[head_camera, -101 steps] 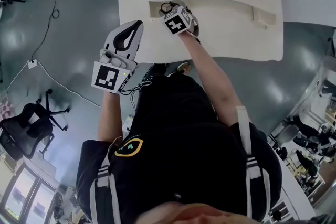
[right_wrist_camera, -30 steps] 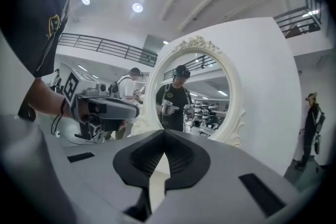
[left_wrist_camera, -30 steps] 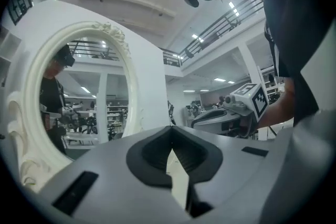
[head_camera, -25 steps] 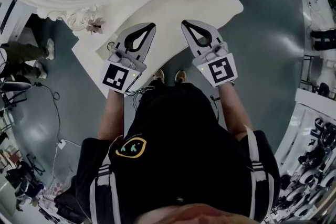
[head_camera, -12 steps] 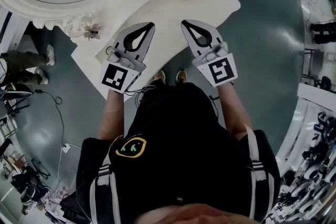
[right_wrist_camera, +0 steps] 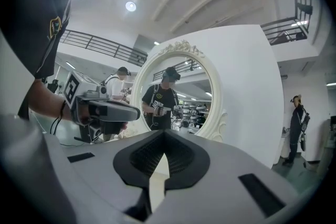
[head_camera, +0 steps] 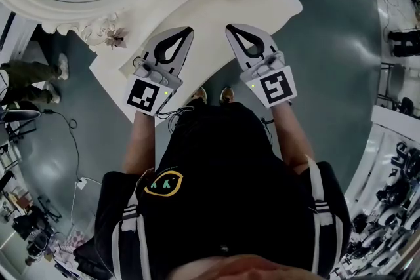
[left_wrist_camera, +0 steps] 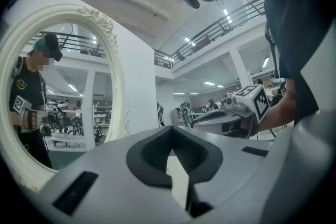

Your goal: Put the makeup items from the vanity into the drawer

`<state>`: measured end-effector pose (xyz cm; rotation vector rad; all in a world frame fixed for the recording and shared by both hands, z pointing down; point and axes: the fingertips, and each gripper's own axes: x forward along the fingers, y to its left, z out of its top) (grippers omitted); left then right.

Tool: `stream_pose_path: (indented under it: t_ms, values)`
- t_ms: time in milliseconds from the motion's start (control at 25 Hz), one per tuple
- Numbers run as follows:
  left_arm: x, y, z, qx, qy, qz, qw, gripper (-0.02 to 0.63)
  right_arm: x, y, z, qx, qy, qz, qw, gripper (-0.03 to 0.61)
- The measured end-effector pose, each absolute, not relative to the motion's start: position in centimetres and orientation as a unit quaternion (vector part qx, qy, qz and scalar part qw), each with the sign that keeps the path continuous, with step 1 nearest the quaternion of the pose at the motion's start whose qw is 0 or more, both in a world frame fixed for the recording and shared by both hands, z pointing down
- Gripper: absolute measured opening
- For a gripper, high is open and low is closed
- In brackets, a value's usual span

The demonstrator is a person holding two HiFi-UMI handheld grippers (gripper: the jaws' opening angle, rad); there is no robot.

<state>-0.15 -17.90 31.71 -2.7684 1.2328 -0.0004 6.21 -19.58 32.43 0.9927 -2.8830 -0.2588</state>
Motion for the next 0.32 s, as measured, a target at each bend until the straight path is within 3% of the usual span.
stream_pose_path:
  t_ms: [320]
  values:
    - [-0.30, -18.09, 31.70, -0.912, 0.406, 0.001, 0.058, 0.018, 6.14, -19.83, 32.53, 0.324, -0.941, -0.085, 0.043, 0.020]
